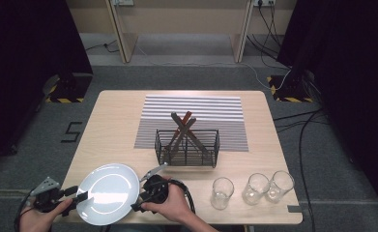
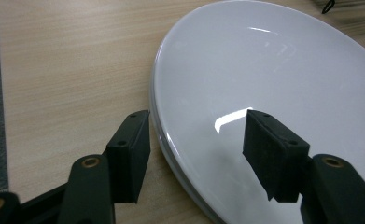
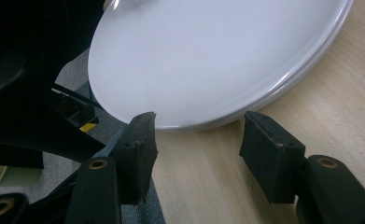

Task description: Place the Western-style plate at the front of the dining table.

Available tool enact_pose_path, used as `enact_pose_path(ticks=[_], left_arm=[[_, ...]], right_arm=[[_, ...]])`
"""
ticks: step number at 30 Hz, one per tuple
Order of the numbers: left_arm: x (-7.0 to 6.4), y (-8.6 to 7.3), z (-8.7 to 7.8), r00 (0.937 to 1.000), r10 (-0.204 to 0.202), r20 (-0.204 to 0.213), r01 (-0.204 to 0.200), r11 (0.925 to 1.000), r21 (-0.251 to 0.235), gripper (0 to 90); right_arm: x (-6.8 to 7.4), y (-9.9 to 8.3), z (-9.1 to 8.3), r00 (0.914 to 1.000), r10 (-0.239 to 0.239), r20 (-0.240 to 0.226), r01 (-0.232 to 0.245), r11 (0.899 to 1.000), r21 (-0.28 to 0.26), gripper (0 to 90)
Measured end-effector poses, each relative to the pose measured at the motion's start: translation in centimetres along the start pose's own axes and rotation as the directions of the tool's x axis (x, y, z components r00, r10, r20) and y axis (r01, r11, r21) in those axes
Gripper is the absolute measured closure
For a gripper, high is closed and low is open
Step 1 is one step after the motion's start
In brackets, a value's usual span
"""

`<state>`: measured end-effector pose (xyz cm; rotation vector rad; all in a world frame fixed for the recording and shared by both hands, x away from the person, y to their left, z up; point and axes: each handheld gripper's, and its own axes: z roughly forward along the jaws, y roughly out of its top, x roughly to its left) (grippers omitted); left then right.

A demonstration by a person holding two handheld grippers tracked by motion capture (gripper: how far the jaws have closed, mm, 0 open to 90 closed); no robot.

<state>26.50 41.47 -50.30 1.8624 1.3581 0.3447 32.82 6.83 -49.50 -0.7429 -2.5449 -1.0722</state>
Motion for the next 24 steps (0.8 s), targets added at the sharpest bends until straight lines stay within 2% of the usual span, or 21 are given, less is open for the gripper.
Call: enact_pose_path(ticks=[2, 8, 24], left_arm=[[-0.05, -0.06, 0.12, 0.9999, -0.003, 0.011, 0.003, 0.9999, 0.011, 42.3], [0.01, -0.13, 0.22, 0.9999, -0.006, 0.01, 0.006, 0.9998, 0.021, 42.5], [-0.62, 0.26, 0.43, 0.9974, 0.065, -0.032, -0.063, 0.9961, 0.062, 42.4]], right_arm=[[0.03, 0.01, 0.15, 1.0, 0.001, -0.005, -0.001, 1.0, 0.001, 44.9], [-0.04, 0.07, 0.23, 1.0, 0.004, -0.009, -0.004, 1.0, 0.003, 45.2], [-0.53, 0.14, 0.24, 0.9989, 0.041, -0.022, -0.041, 0.999, -0.008, 50.0]])
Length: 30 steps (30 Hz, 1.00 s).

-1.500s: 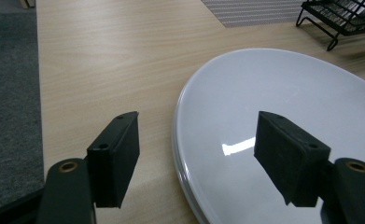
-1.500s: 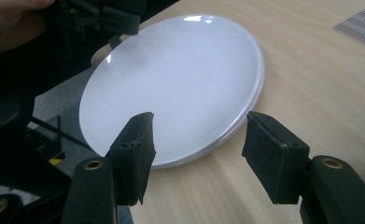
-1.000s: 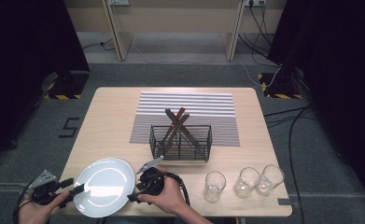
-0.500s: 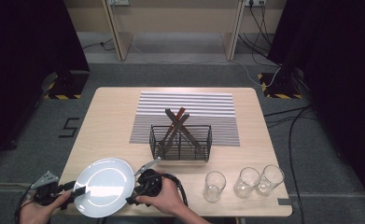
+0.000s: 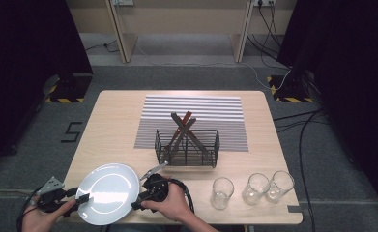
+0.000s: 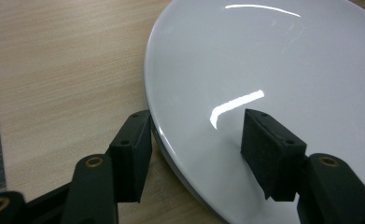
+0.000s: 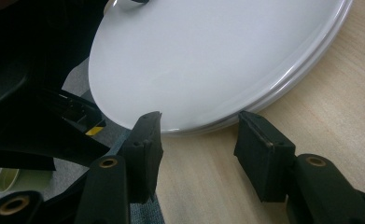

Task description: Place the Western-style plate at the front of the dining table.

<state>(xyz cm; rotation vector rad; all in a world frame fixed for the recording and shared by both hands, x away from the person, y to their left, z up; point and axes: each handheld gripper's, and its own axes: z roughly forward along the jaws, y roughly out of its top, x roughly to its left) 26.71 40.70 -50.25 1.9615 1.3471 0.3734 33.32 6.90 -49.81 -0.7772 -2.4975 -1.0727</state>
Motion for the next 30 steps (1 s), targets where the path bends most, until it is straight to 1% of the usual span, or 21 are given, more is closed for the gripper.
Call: enact_pose_path(ticks=[3, 6, 9, 10, 11, 14, 17, 18, 19, 22, 24, 25, 29, 30], left_arm=[[0.0, 0.1, 0.0, 1.0, 0.008, -0.002, -0.008, 0.9999, 0.01, 42.2], [-0.2, 0.2, 0.0, 0.9998, 0.02, -0.003, -0.02, 0.9998, 0.003, 42.1], [-0.2, 0.2, 0.0, 0.9996, 0.027, -0.009, -0.027, 0.9996, -0.001, 42.5], [-0.2, 0.2, 0.1, 0.9997, 0.025, -0.008, -0.025, 0.9997, -0.005, 42.4], [-0.2, 0.2, 0.1, 0.9996, 0.026, -0.007, -0.026, 0.9996, -0.006, 42.5], [-0.2, 0.3, 0.0, 0.9996, 0.029, -0.004, -0.029, 0.9996, -0.004, 42.4], [-0.2, 0.3, 0.1, 0.9995, 0.031, -0.003, -0.031, 0.9995, -0.011, 42.3], [-0.2, 0.3, 0.1, 0.9995, 0.031, -0.003, -0.031, 0.9994, -0.015, 42.3], [-0.2, 0.3, 0.1, 0.9994, 0.034, -0.004, -0.034, 0.9993, -0.015, 42.3], [-0.2, 0.4, 0.1, 0.9989, 0.047, -0.004, -0.047, 0.9989, -0.01, 42.3], [-0.2, 0.4, 0.1, 0.9986, 0.053, -0.001, -0.053, 0.9986, -0.009, 42.4], [-0.2, 0.4, 0.1, 0.9985, 0.055, -0.002, -0.055, 0.9985, -0.01, 42.4], [-0.2, 0.4, 0.2, 0.9984, 0.056, -0.004, -0.056, 0.9983, -0.013, 42.4], [-0.2, 0.4, 0.2, 0.9984, 0.056, -0.003, -0.056, 0.9983, -0.014, 42.4]], right_arm=[[0.0, 0.1, 0.0, 1.0, 0.003, 0.002, -0.003, 1.0, 0.0, 50.0], [0.0, 0.1, -0.1, 0.9998, 0.018, -0.013, -0.018, 1.0, -0.012, 50.7], [0.1, 0.4, -0.3, 0.9999, 0.01, -0.011, -0.01, 1.0, -0.02, 50.7], [0.2, 0.4, -0.4, 0.9997, 0.024, -0.01, -0.025, 0.999, -0.022, 50.7], [0.0, 0.5, -0.5, 0.9998, 0.016, -0.01, -0.016, 0.999, -0.031, 50.7], [-0.2, 0.8, -0.7, 0.9995, 0.029, -0.009, -0.03, 0.998, -0.055, 50.7], [-0.4, 1.2, -0.8, 0.9981, 0.057, -0.023, -0.059, 0.996, -0.073, 50.7], [-0.5, 1.3, -0.7, 0.9982, 0.056, -0.021, -0.058, 0.995, -0.08, 50.7], [-0.5, 1.5, -0.6, 0.9974, 0.069, -0.021, -0.071, 0.994, -0.081, 50.7], [-0.6, 1.9, -0.1, 0.9975, 0.066, -0.023, -0.068, 0.994, -0.082, 50.8], [-0.7, 2.1, 0.2, 0.9969, 0.073, -0.031, -0.075, 0.994, -0.085, 50.9], [-0.7, 2.2, 0.4, 0.997, 0.071, -0.029, -0.073, 0.993, -0.088, 50.8], [-0.8, 2.6, 0.9, 0.9952, 0.093, -0.032, -0.096, 0.991, -0.093, 50.9], [-0.8, 2.7, 1.1, 0.9958, 0.087, -0.029, -0.089, 0.992, -0.094, 50.9]])
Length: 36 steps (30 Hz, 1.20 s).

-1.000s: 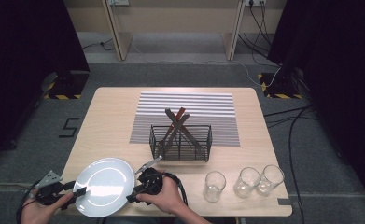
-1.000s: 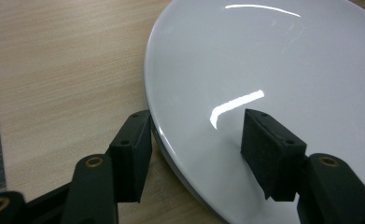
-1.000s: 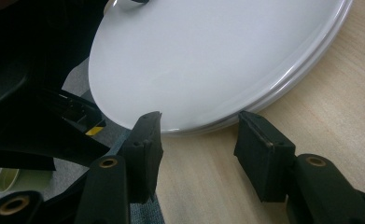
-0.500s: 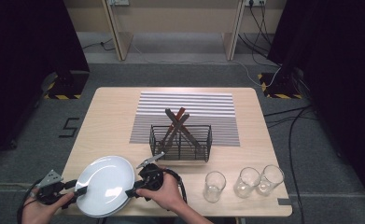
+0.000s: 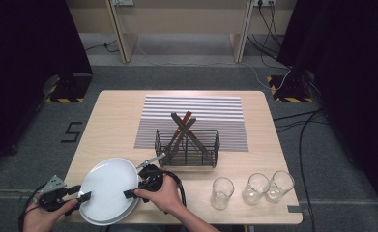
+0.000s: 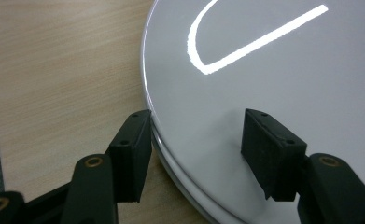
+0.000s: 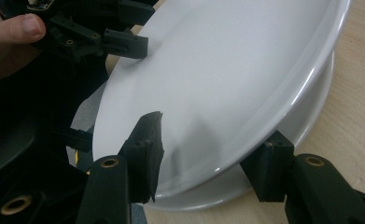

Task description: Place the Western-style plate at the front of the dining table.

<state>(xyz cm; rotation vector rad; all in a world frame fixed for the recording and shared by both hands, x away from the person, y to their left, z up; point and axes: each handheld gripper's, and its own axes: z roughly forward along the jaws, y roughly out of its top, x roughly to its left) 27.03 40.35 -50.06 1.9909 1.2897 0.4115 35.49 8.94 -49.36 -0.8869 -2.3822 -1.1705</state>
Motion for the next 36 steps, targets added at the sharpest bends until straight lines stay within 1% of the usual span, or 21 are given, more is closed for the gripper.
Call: enact_pose_path(ticks=[4, 6, 9, 11, 13, 14, 17, 19, 20, 22, 24, 26, 28, 31, 34, 35, 36], left_arm=[[0.0, 0.0, 0.0, 1.0, -0.008, 0.003, 0.008, 1.0, -0.005, 42.5], [0.0, -0.1, 0.0, 0.9999, -0.01, 0.004, 0.01, 0.9999, -0.008, 42.6], [0.0, -0.1, 0.0, 1.0, -0.006, 0.002, 0.006, 1.0, -0.007, 42.7], [0.0, -0.1, 0.1, 1.0, -0.004, -0.001, 0.004, 0.9999, -0.01, 42.7], [0.1, -0.2, 0.2, 0.9999, -0.016, 0.006, 0.016, 0.9997, -0.015, 41.9], [0.2, -0.3, 0.2, 0.9996, -0.025, 0.016, 0.025, 0.9994, -0.024, 41.2], [0.6, -0.6, 0.2, 0.9972, -0.061, 0.044, 0.063, 0.9969, -0.046, 40.6], [0.7, -0.7, 0.1, 0.9966, -0.068, 0.046, 0.07, 0.996, -0.055, 39.9], [0.7, -0.7, 0.1, 0.9967, -0.067, 0.046, 0.069, 0.9956, -0.063, 39.6], [0.8, -0.6, -0.1, 0.9963, -0.074, 0.044, 0.078, 0.9934, -0.085, 38.5], [0.9, -0.4, -0.4, 0.9958, -0.081, 0.041, 0.085, 0.99, -0.112, 36.5], [1.0, -0.4, -0.7, 0.9949, -0.094, 0.038, 0.098, 0.9855, -0.138, 34.6], [1.1, -0.4, -1.0, 0.9937, -0.107, 0.031, 0.111, 0.9804, -0.163, 33.3], [1.1, -0.3, -1.3, 0.9917, -0.126, 0.023, 0.128, 0.972, -0.197, 31.9], [1.2, -0.3, -1.7, 0.989, -0.146, 0.021, 0.147, 0.9593, -0.241, 29.4], [1.2, -0.2, -1.8, 0.9879, -0.153, 0.027, 0.155, 0.9533, -0.259, 28.4], [1.3, -0.2, -1.9, 0.9856, -0.165, 0.034, 0.168, 0.9453, -0.279, 27.7]], right_arm=[[0.0, 0.3, 0.6, 1.0, -0.006, 0.001, 0.006, 1.0, -0.004, 51.3], [0.0, 0.5, 0.8, 0.9998, -0.012, 0.018, 0.012, 1.0, -0.007, 52.6], [-0.2, 0.7, 1.0, 0.9994, -0.007, 0.034, 0.007, 1.0, -0.015, 55.8], [-0.5, 0.8, 0.9, 0.9994, 0.007, 0.032, -0.006, 1.0, -0.023, 58.6], [-0.6, 0.8, 0.9, 0.9994, 0.022, 0.026, -0.021, 0.999, -0.032, 62.1], [-0.6, 0.8, 0.8, 0.9987, 0.047, 0.017, -0.047, 0.998, -0.037, 64.8], [-1.0, 1.1, 0.4, 0.9945, 0.099, -0.033, -0.101, 0.992, -0.075, 72.0], [-0.9, 1.4, 0.1, 0.9948, 0.097, -0.029, -0.1, 0.99, -0.096, 74.4], [-0.9, 1.5, 0.0, 0.9937, 0.107, -0.032, -0.11, 0.989, -0.102, 75.6], [-0.9, 1.8, -0.3, 0.9934, 0.109, -0.035, -0.112, 0.986, -0.122, 77.8], [-0.8, 2.0, -0.6, 0.9928, 0.113, -0.04, -0.118, 0.982, -0.145, 80.3], [-0.7, 2.2, -0.9, 0.9893, 0.133, -0.061, -0.141, 0.975, -0.169, 82.8], [-0.6, 2.5, -1.2, 0.9888, 0.13, -0.073, -0.142, 0.971, -0.192, 84.1], [-0.2, 2.8, -1.6, 0.9925, 0.113, -0.048, -0.12, 0.971, -0.206, 84.2], [-0.1, 3.0, -2.0, 0.9942, 0.103, -0.03, -0.107, 0.972, -0.208, 84.3], [0.0, 3.1, -2.1, 0.9944, 0.103, -0.023, -0.105, 0.973, -0.208, 84.3], [0.0, 3.1, -2.3, 0.9952, 0.097, -0.015, -0.098, 0.973, -0.207, 84.3]])
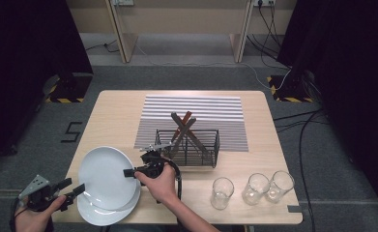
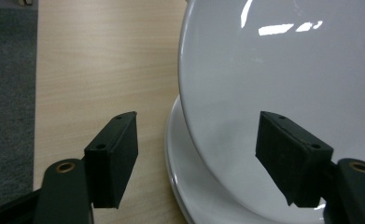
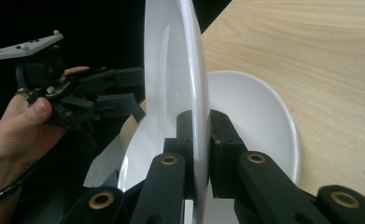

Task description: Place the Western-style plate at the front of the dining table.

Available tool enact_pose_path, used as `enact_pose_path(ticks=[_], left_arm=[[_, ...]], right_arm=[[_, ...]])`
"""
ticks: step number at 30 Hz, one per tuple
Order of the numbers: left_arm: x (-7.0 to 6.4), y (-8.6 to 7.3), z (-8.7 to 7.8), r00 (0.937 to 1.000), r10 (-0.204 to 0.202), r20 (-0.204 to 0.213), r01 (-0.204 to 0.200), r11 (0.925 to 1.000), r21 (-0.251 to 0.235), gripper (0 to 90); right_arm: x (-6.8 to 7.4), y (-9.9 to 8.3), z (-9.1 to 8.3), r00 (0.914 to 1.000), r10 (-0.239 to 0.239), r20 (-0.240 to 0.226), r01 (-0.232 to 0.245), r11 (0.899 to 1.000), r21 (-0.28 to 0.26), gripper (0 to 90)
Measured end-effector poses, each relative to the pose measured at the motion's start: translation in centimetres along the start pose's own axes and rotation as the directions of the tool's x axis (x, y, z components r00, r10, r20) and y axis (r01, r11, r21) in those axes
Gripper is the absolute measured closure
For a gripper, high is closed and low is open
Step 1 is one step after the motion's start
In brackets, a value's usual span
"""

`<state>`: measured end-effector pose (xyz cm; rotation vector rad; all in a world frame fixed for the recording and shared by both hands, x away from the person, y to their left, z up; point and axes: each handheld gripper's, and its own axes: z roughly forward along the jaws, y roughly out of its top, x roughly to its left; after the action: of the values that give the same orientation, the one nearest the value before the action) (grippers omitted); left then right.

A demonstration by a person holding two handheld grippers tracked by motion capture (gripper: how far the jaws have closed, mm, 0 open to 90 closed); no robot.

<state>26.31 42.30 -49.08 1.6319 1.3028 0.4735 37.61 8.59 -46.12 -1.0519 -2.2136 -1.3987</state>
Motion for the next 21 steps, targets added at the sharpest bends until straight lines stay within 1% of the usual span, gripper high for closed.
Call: enact_pose_path(ticks=[2, 3, 5, 8, 10, 11, 16, 18, 21], left_arm=[[0.1, 0.1, -0.2, 0.9999, -0.011, -0.003, 0.011, 0.9995, -0.028, 27.1], [0.1, 0.1, -0.2, 0.9998, -0.015, -0.009, 0.015, 0.9993, -0.033, 26.8], [0.1, 0.1, -0.3, 0.9998, -0.018, -0.01, 0.018, 0.9992, -0.037, 25.3], [0.1, 0.1, -0.2, 0.9996, -0.026, -0.007, 0.025, 0.999, -0.036, 23.1], [0.1, 0.0, -0.2, 0.9996, -0.023, -0.017, 0.023, 0.999, -0.038, 22.2], [0.1, 0.1, -0.2, 0.9996, -0.022, -0.021, 0.021, 0.999, -0.039, 21.4], [0.0, 0.1, -0.2, 0.9985, -0.001, -0.055, -0.003, 0.9982, -0.06, 17.7], [-0.1, 0.1, -0.2, 0.9983, 0.003, -0.058, -0.007, 0.9977, -0.067, 16.1], [-0.2, 0.0, 0.0, 0.9977, 0.017, -0.065, -0.021, 0.9977, -0.064, 16.0]], right_arm=[[0.2, 0.2, -0.4, 0.9996, -0.025, 0.016, 0.025, 1.0, -0.003, 84.3], [0.4, 0.4, -0.6, 0.9991, -0.035, 0.024, 0.035, 0.999, -0.005, 84.3], [0.5, 0.6, -1.0, 0.998, -0.051, 0.037, 0.052, 0.999, -0.014, 84.3], [0.6, 1.0, -1.9, 0.9978, -0.054, 0.039, 0.056, 0.998, -0.04, 84.3], [0.7, 1.2, -2.6, 0.9976, -0.057, 0.041, 0.059, 0.997, -0.058, 84.3], [0.8, 1.3, -2.9, 0.9968, -0.066, 0.046, 0.069, 0.995, -0.066, 84.3], [1.2, 1.8, -4.3, 0.9939, -0.089, 0.065, 0.095, 0.992, -0.087, 84.3], [1.4, 2.0, -4.9, 0.9916, -0.103, 0.079, 0.11, 0.989, -0.1, 84.3], [1.5, 2.2, -5.8, 0.9892, -0.109, 0.098, 0.12, 0.986, -0.114, 84.3]])
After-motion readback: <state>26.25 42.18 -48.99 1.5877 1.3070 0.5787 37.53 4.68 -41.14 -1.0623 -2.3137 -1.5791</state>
